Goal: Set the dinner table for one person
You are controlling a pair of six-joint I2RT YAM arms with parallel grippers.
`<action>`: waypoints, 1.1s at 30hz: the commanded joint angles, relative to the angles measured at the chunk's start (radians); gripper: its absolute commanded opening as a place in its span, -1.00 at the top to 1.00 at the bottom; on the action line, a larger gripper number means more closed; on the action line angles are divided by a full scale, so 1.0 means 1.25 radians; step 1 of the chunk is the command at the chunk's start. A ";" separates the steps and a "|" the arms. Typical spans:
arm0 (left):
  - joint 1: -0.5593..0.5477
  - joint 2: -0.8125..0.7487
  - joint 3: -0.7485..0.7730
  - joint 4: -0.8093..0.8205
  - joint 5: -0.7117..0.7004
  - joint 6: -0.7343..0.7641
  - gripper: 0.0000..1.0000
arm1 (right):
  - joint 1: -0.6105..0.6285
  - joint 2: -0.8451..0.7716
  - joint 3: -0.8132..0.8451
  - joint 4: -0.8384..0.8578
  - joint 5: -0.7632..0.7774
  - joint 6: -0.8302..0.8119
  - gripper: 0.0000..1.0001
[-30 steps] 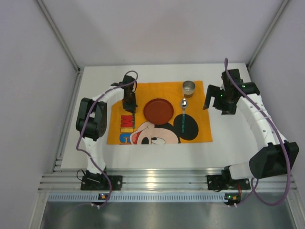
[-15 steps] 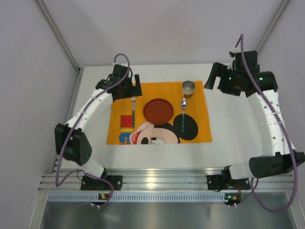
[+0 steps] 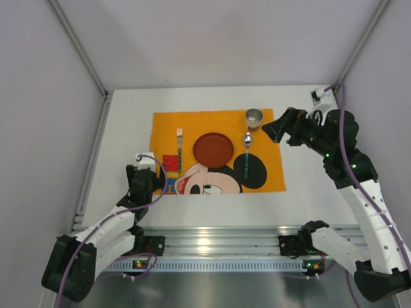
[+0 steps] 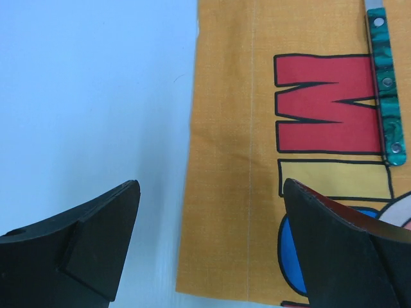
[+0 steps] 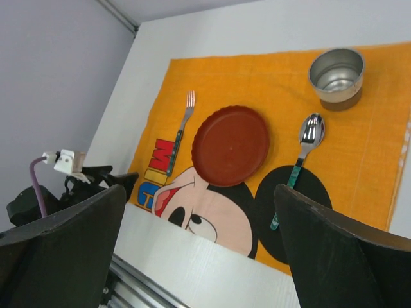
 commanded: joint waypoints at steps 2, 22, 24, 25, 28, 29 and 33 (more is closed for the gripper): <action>0.008 0.082 -0.042 0.357 -0.022 0.035 -0.97 | 0.003 -0.002 -0.021 0.043 -0.035 0.013 -1.00; 0.330 0.481 0.058 0.719 0.366 -0.007 -0.93 | 0.004 -0.056 -0.023 -0.079 -0.072 -0.028 -0.99; 0.332 0.516 0.061 0.761 0.387 0.002 -0.87 | 0.004 -0.051 -0.012 -0.096 -0.077 -0.031 -1.00; 0.331 0.553 0.057 0.795 0.398 0.013 -0.83 | 0.004 -0.054 -0.002 -0.101 -0.077 -0.035 -0.99; 0.331 0.561 0.074 0.774 0.401 0.014 -0.88 | 0.004 -0.063 -0.001 -0.116 -0.068 -0.035 -0.99; 0.331 0.561 0.078 0.765 0.405 0.015 -0.93 | 0.004 -0.065 -0.002 -0.121 -0.068 -0.033 -0.99; 0.312 0.560 0.089 0.738 0.379 0.031 -0.96 | 0.008 -0.076 -0.032 -0.121 -0.060 -0.031 -1.00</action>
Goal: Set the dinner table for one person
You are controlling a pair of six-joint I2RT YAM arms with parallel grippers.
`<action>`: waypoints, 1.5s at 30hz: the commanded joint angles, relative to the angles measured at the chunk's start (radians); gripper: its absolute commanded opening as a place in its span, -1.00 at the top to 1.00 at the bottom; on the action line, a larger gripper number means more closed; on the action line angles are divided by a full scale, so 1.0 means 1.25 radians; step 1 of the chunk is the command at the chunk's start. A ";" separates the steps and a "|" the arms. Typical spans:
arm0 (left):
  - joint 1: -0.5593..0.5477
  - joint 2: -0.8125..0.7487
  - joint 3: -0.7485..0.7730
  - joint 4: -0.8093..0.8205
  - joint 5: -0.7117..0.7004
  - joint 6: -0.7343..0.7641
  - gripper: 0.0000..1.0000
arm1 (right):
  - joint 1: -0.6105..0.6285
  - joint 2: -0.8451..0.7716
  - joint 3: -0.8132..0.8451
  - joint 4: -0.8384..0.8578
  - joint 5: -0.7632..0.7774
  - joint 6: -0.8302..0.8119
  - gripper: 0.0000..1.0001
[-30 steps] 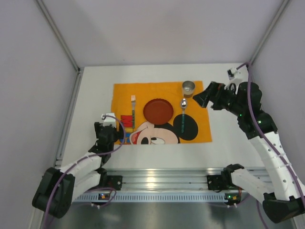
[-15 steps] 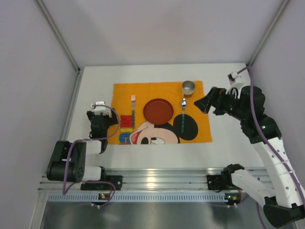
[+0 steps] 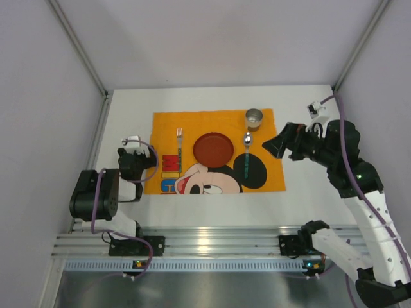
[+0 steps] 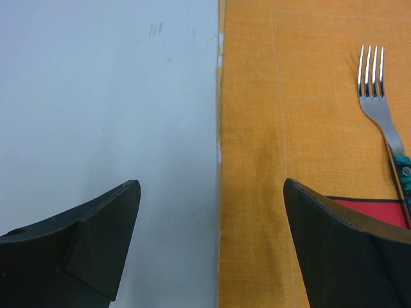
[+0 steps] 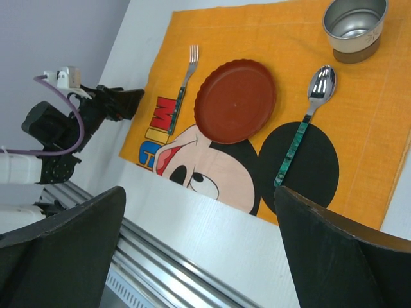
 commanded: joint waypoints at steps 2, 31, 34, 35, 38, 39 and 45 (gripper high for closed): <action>-0.020 -0.007 0.036 0.049 -0.007 0.018 -0.97 | 0.014 -0.024 -0.013 0.008 0.014 -0.021 -0.99; -0.018 -0.007 0.036 0.049 -0.007 0.018 -0.97 | 0.184 0.267 -0.183 0.363 0.192 -0.085 -0.99; -0.018 -0.008 0.036 0.049 -0.006 0.018 -0.97 | 0.221 0.287 -0.136 0.354 0.170 -0.086 -0.99; -0.020 -0.007 0.036 0.049 -0.006 0.018 -0.97 | 0.232 0.291 -0.123 0.352 0.161 -0.091 -0.99; -0.018 -0.007 0.036 0.049 -0.006 0.018 -0.97 | 0.286 0.313 -0.054 0.330 0.176 -0.104 -1.00; -0.018 -0.007 0.036 0.049 -0.007 0.018 -0.97 | 0.313 0.329 -0.017 0.319 0.187 -0.115 -0.99; -0.018 -0.006 0.036 0.049 -0.009 0.018 -0.97 | 0.341 0.355 0.026 0.284 0.232 -0.131 -0.99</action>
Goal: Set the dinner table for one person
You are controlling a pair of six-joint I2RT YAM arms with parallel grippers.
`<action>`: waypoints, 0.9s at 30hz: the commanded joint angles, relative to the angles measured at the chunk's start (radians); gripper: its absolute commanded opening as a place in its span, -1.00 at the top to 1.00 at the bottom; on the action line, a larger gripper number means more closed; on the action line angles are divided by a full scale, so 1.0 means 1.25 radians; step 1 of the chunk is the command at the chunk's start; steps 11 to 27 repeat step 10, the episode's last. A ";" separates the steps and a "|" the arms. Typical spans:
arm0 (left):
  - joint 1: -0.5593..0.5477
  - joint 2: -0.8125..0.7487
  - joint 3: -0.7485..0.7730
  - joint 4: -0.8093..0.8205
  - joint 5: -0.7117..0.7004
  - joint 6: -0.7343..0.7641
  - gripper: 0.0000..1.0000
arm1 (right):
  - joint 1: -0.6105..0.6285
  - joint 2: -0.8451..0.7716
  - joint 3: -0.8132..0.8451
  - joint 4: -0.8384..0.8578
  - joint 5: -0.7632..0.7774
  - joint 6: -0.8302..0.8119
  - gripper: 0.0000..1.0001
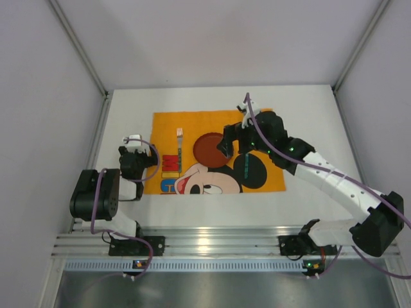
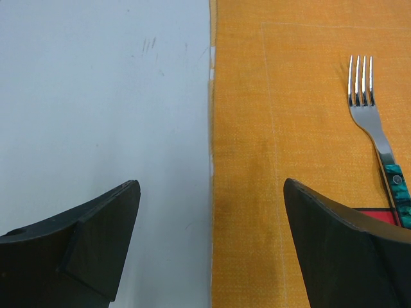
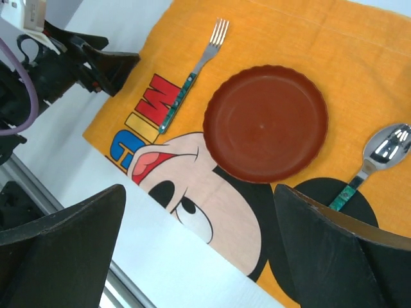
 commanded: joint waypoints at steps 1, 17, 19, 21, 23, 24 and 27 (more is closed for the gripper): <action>-0.001 -0.006 0.016 0.051 0.002 0.005 -0.97 | 0.007 0.005 0.024 -0.008 0.030 -0.024 -0.99; -0.003 -0.006 0.016 0.049 0.002 0.005 -0.97 | 0.007 -0.013 0.060 -0.039 0.075 -0.034 -0.99; -0.003 -0.006 0.016 0.049 0.002 0.005 -0.97 | 0.007 -0.013 0.060 -0.039 0.075 -0.034 -0.99; -0.003 -0.006 0.016 0.049 0.002 0.005 -0.97 | 0.007 -0.013 0.060 -0.039 0.075 -0.034 -0.99; -0.003 -0.006 0.016 0.049 0.002 0.005 -0.97 | 0.007 -0.013 0.060 -0.039 0.075 -0.034 -0.99; -0.003 -0.006 0.016 0.049 0.002 0.005 -0.97 | 0.007 -0.013 0.060 -0.039 0.075 -0.034 -0.99; -0.003 -0.006 0.016 0.049 0.002 0.005 -0.97 | 0.007 -0.013 0.060 -0.039 0.075 -0.034 -0.99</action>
